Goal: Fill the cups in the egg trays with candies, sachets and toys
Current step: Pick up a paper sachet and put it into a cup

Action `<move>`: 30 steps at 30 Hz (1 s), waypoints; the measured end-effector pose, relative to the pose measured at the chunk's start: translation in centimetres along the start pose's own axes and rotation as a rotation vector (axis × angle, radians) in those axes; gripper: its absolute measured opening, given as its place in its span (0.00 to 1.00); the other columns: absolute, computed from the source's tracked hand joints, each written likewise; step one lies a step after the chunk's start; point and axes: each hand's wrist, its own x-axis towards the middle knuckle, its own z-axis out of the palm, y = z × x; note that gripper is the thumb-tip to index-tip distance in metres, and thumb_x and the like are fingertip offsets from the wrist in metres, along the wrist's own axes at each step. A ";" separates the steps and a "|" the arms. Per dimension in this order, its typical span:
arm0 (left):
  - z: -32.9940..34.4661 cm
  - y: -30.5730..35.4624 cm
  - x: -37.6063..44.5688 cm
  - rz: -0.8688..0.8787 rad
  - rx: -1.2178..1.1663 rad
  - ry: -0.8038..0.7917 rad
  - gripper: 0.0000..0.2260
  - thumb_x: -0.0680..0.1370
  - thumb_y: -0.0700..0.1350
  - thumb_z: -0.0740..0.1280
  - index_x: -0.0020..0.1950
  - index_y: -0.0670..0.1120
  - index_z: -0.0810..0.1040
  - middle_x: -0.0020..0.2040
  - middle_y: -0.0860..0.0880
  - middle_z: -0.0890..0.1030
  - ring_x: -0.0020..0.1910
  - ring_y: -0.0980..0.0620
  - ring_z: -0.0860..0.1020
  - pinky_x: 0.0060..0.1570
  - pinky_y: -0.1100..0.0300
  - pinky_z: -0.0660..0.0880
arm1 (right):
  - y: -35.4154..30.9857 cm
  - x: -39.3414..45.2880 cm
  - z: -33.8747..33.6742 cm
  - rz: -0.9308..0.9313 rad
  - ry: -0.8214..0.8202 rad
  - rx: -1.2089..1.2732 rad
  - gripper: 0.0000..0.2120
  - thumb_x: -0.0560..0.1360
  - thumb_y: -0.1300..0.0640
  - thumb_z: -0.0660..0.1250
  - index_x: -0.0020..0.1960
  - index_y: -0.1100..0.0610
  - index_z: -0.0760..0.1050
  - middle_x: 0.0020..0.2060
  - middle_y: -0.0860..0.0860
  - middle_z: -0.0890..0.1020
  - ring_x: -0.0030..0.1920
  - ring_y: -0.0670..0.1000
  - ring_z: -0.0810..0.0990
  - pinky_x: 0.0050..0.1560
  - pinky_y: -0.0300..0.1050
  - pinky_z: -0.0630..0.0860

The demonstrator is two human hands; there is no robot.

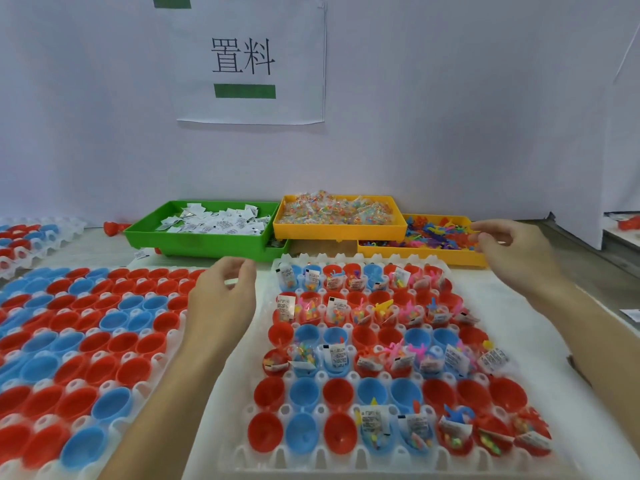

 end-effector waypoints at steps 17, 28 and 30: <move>0.8 -1.2 0.3 -0.101 -0.097 -0.047 0.10 0.82 0.49 0.58 0.54 0.51 0.78 0.50 0.57 0.78 0.53 0.56 0.76 0.57 0.50 0.75 | 3.8 11.3 6.8 0.099 -0.163 -0.607 0.07 0.74 0.61 0.74 0.47 0.65 0.83 0.51 0.60 0.84 0.52 0.59 0.80 0.52 0.55 0.81; 1.2 -0.9 0.1 0.001 -0.084 -0.021 0.06 0.82 0.47 0.62 0.52 0.51 0.78 0.46 0.61 0.77 0.47 0.64 0.74 0.40 0.66 0.67 | 2.0 8.7 5.5 0.052 0.088 -0.122 0.07 0.73 0.58 0.76 0.50 0.59 0.86 0.47 0.56 0.86 0.44 0.50 0.81 0.41 0.42 0.75; 1.2 -0.8 0.0 0.033 -0.085 -0.013 0.05 0.82 0.47 0.63 0.51 0.51 0.79 0.45 0.60 0.78 0.47 0.63 0.75 0.40 0.67 0.68 | 1.2 7.3 5.1 0.067 0.108 0.035 0.07 0.74 0.59 0.75 0.51 0.59 0.85 0.46 0.55 0.86 0.42 0.49 0.83 0.44 0.43 0.79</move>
